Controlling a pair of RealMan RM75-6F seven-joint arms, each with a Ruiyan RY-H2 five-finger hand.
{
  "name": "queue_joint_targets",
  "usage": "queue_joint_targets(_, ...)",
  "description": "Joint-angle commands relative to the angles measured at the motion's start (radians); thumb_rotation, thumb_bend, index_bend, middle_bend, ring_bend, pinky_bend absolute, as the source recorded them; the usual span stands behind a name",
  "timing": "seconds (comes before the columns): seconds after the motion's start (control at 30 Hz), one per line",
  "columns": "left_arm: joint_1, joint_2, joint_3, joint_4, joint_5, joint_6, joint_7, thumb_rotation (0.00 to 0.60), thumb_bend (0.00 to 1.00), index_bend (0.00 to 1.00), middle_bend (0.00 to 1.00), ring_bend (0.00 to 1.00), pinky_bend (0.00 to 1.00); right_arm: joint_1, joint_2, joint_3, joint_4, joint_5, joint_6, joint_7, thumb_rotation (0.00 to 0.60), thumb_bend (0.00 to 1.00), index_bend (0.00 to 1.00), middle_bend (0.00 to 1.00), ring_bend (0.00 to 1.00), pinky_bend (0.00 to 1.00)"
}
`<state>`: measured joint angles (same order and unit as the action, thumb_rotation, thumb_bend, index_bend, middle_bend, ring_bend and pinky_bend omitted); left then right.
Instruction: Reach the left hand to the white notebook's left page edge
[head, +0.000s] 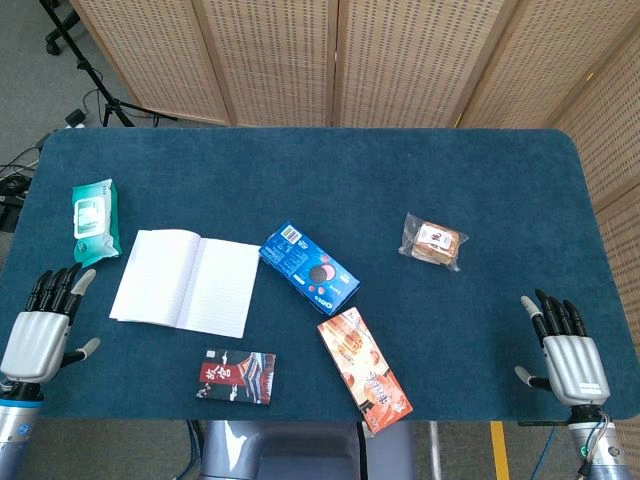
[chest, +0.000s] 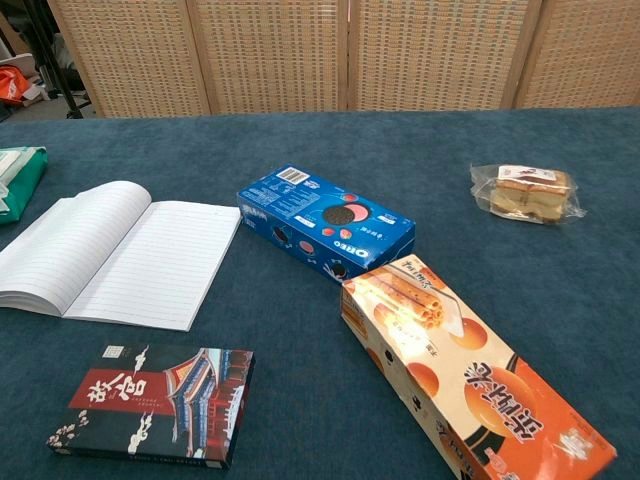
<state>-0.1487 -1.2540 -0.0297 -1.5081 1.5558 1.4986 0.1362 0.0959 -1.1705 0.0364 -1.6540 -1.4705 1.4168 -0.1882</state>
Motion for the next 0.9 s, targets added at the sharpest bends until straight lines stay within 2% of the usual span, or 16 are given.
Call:
queue_joint_targets(0.03,0.000,0.000,0.000,0.001,0.000,-0.001,-0.001,0.600,0.01,0.00,0.00,0.00,0.00,0.000,0.000,0.000,0.000,0.000,-0.001,-0.001,0.600,0.05,0.00,0.00,0.00,0.00)
queue_joint_targets(0.9,-0.016,-0.005,-0.004,0.011,-0.017,-0.041,-0.009,0.600,0.01,0.00,0.00,0.00,0.00,-0.004,0.005,0.007,-0.001,0.011,0.007,0.006,0.600,0.05,0.00,0.00,0.00,0.00)
